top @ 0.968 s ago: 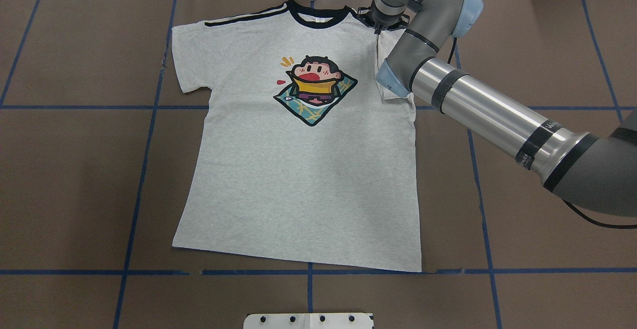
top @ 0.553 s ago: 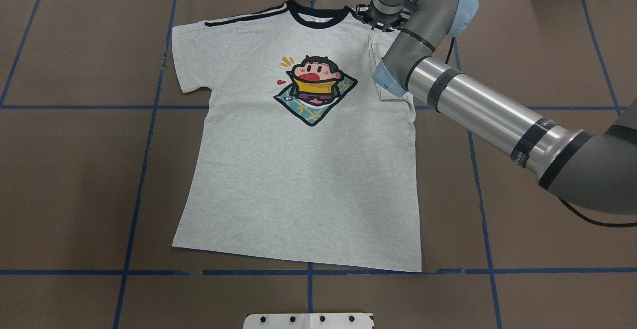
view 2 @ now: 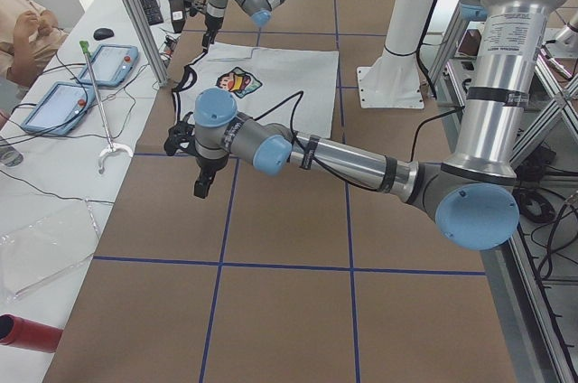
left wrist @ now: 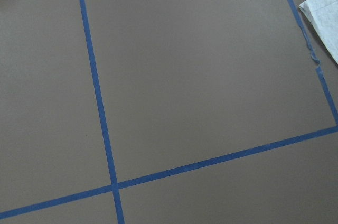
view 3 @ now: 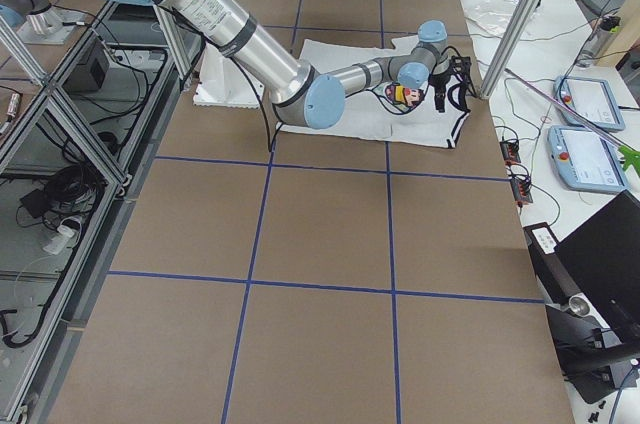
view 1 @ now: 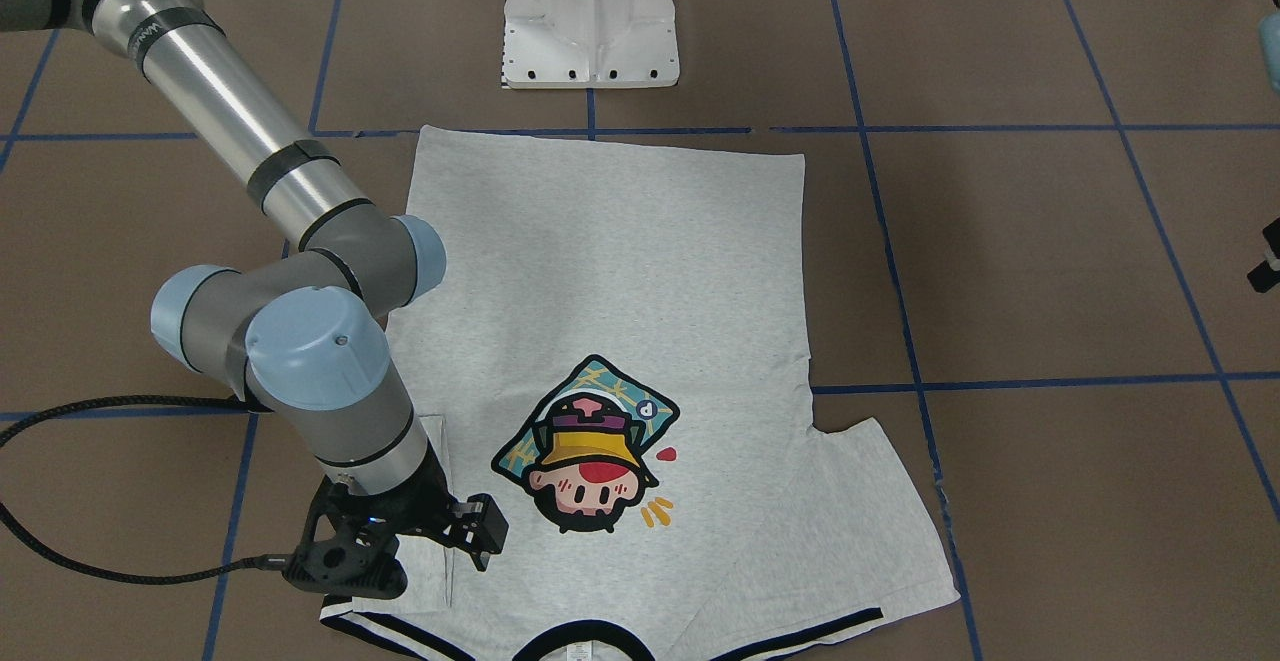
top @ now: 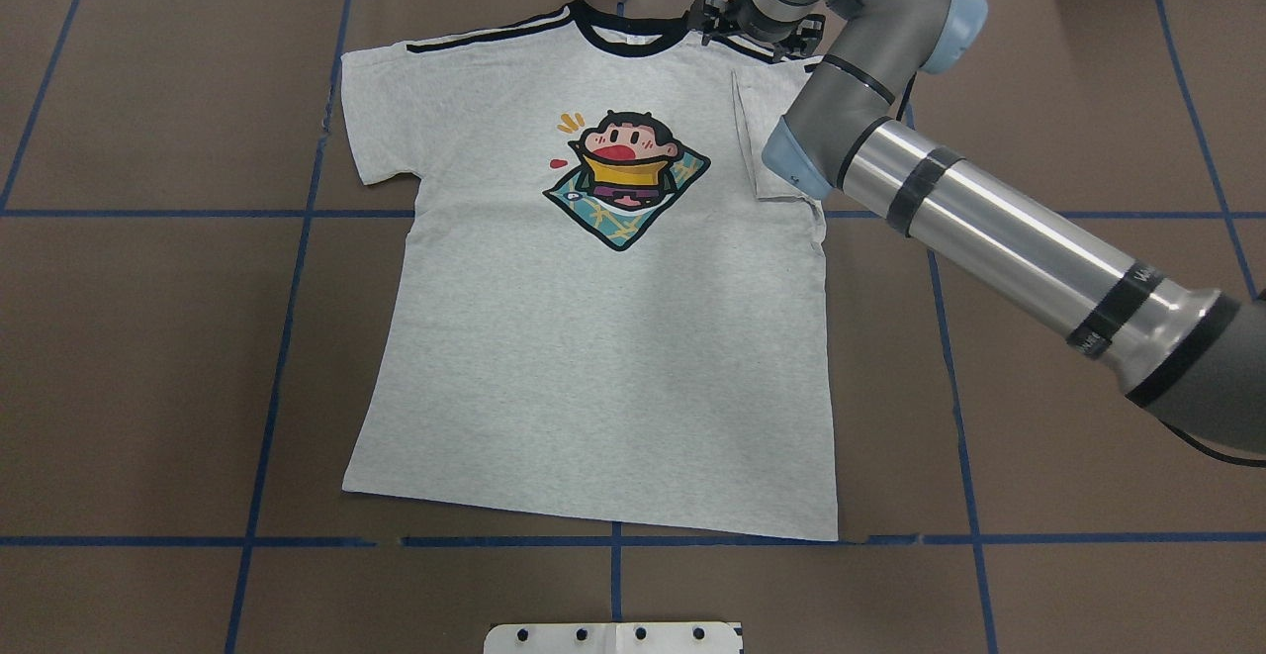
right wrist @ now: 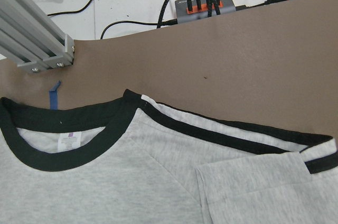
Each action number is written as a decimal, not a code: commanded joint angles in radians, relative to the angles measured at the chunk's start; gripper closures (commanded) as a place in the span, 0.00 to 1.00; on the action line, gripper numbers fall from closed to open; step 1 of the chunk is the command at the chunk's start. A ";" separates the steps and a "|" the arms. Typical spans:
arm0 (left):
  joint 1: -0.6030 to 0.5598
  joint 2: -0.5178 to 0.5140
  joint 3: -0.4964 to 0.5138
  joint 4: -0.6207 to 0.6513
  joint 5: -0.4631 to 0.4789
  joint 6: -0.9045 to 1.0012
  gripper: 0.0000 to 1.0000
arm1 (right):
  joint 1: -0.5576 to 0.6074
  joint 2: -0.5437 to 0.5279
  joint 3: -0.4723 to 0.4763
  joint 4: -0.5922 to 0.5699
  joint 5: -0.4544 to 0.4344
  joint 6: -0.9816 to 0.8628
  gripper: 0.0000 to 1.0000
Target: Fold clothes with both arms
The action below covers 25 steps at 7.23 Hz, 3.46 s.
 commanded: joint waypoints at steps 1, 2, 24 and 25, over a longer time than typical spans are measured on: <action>0.152 -0.088 0.107 -0.184 0.012 -0.233 0.01 | 0.054 -0.184 0.273 -0.098 0.109 0.011 0.00; 0.159 -0.107 0.160 -0.255 0.030 -0.257 0.01 | 0.104 -0.240 0.336 -0.117 0.216 0.011 0.00; 0.383 -0.687 1.176 -0.811 0.359 -0.587 0.85 | 0.332 -0.716 0.687 -0.034 0.444 -0.058 0.00; 0.384 -0.687 1.177 -0.810 0.362 -0.587 1.00 | 0.332 -0.717 0.687 -0.034 0.444 -0.058 0.00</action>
